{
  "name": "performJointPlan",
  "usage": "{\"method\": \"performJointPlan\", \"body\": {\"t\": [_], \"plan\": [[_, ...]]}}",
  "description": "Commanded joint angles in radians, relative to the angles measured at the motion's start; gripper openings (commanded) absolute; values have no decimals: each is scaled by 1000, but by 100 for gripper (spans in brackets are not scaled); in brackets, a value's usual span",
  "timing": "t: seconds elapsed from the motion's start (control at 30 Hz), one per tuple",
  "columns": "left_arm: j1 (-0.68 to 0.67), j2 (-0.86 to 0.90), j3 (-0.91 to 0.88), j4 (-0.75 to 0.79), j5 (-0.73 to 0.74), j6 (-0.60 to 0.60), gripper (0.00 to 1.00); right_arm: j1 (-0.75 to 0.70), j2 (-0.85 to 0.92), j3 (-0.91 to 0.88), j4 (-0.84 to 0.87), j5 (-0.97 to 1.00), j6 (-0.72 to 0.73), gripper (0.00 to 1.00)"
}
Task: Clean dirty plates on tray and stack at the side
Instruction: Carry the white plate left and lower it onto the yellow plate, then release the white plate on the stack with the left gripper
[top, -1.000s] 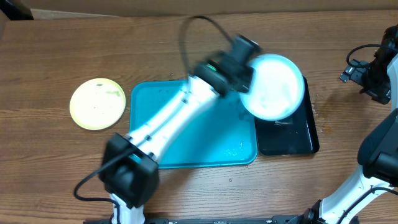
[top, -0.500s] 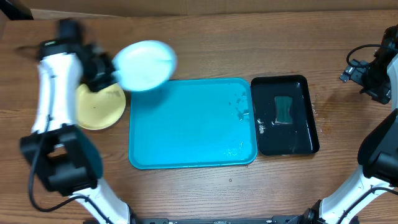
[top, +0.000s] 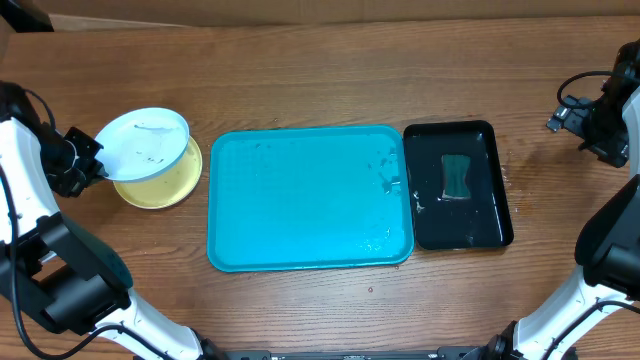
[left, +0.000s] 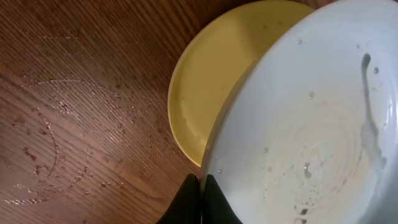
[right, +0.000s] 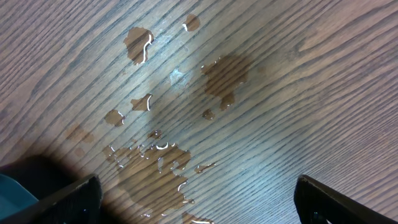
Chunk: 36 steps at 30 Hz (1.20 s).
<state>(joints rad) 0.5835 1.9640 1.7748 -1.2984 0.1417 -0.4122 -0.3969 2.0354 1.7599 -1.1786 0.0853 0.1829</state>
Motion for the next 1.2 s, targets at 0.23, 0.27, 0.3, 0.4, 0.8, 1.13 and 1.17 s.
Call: {"method": "performJointPlan", "body": {"t": [0.23,0.27,0.3,0.4,0.8,1.13,1.17], "plan": [[-39,0,-70,75,-142,-31,4,1,-27,13,4,7,4,100],[-39,0,-81,88,-142,-31,4,1,-27,13,3,7,4,100],[-39,0,-98,109,-142,-31,4,1,-27,13,4,7,4,100],[-42,0,-147,167,-139,-31,4,1,-27,13,4,7,4,100],[-45,0,-123,203,264,201,75,1,-27,13,4,7,4,100],[-182,0,-114,230,473,327,100,1,-27,13,4,7,4,100],[-198,0,-114,230,473,325,100,1,-27,13,4,7,4,100]]}}
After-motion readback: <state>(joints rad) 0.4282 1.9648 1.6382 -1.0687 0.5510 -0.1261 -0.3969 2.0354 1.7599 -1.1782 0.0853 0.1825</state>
